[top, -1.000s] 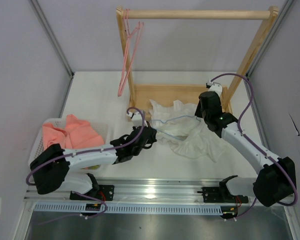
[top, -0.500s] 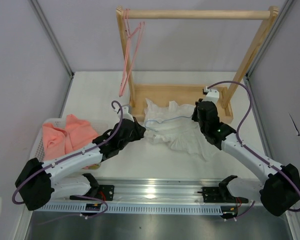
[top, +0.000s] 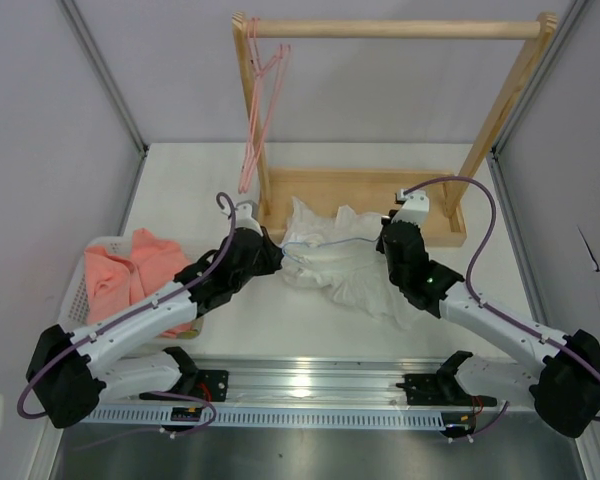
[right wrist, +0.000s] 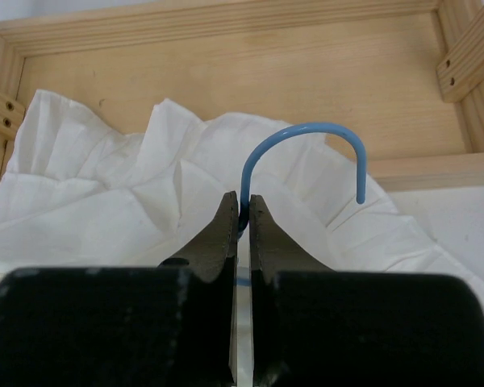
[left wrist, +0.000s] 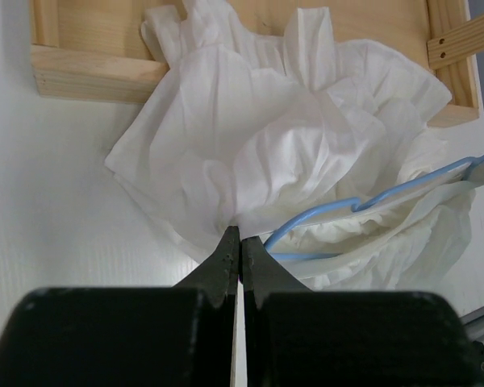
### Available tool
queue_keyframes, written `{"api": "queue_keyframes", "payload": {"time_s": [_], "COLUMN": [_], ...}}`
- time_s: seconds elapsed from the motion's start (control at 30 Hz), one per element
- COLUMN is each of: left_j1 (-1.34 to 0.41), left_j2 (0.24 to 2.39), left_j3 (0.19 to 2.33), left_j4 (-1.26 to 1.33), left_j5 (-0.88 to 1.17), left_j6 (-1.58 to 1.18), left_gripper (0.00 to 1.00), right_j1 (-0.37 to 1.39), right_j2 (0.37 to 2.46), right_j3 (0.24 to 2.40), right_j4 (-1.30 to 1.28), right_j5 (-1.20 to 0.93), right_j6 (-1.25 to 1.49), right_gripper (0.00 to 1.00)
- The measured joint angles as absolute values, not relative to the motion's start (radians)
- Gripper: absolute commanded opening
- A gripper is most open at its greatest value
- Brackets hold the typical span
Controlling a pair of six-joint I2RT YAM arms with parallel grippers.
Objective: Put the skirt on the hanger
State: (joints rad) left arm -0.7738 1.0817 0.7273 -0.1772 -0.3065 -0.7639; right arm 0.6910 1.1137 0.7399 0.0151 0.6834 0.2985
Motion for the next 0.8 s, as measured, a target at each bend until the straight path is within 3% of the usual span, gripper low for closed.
{"api": "queue_keyframes", "payload": {"time_s": [0.8], "left_j1": [-0.772], "left_j2": [1.133], "left_j3": [0.935], "left_j4": [-0.369], "left_j5": [-0.343], "left_j6": [-0.662], "left_gripper": [0.00], "right_j1": [0.857], "right_j2": [1.011], "right_j3": [0.605], "right_j4": [0.275], "right_j5": [1.040], "right_j6": [0.151], "right_gripper": [0.00]}}
